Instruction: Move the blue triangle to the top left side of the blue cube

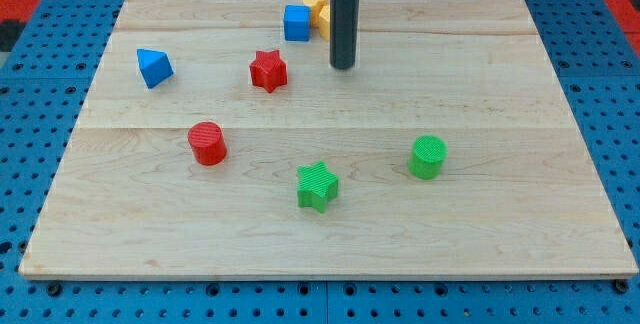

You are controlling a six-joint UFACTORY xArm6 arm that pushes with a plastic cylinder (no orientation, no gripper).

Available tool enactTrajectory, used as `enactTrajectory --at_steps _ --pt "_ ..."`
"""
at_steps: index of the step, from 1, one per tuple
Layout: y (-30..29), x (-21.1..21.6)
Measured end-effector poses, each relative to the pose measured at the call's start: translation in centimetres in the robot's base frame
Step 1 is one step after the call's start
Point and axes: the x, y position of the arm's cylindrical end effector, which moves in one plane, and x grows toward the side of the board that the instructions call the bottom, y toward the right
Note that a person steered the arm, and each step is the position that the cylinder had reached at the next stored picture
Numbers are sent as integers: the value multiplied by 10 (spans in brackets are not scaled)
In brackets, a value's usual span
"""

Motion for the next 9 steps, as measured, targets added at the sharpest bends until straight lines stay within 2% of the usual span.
enactTrajectory --at_steps 1,5,6,8,9 --pt "-16 20" --pt "-254 17" --pt "-252 -25" --pt "-191 -53" --pt "-187 -86"
